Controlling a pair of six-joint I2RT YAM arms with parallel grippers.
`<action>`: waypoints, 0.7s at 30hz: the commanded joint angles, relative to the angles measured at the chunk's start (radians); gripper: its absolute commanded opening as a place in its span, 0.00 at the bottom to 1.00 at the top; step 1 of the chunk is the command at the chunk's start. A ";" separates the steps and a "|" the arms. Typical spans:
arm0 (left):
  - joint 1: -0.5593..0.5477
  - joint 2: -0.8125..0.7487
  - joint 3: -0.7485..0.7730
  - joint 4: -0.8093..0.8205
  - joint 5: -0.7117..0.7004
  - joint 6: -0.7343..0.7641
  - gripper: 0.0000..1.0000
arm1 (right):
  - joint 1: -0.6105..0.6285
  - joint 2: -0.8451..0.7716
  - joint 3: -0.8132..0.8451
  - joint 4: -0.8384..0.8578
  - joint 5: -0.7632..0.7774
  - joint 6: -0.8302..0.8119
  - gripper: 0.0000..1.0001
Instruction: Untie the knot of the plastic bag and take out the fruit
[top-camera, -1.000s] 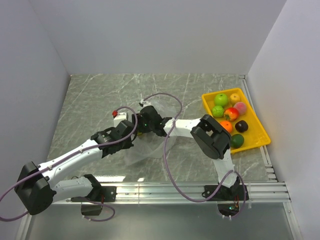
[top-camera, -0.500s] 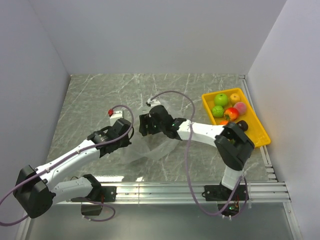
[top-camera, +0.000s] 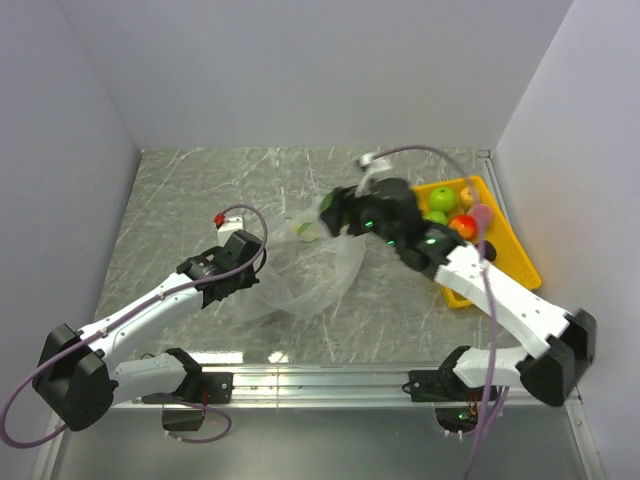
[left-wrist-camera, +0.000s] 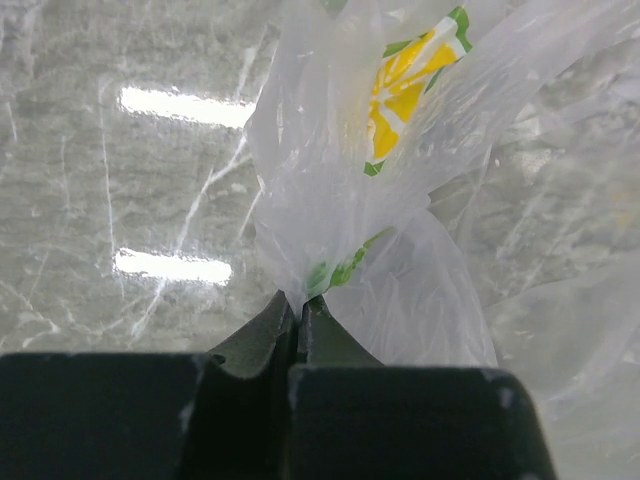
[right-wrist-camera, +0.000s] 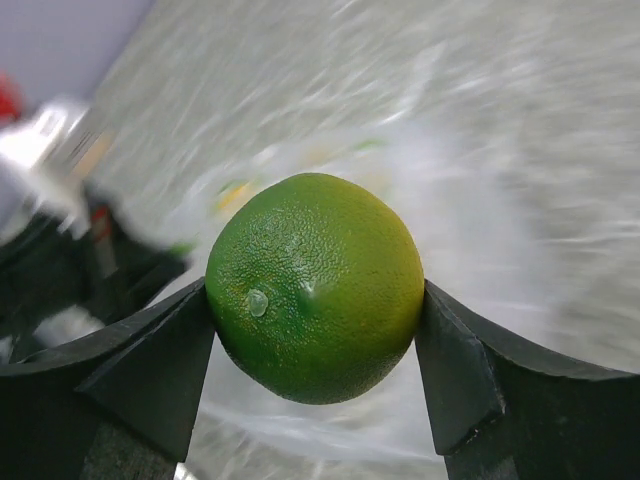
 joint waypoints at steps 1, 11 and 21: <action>0.019 -0.002 0.043 0.031 -0.024 0.034 0.02 | -0.191 -0.143 0.015 -0.123 0.130 -0.003 0.17; 0.132 -0.064 0.061 0.004 -0.015 0.109 0.01 | -0.973 -0.285 -0.196 -0.335 0.069 0.299 0.18; 0.313 -0.113 0.150 -0.016 0.033 0.204 0.01 | -1.256 -0.219 -0.325 -0.307 0.091 0.523 0.26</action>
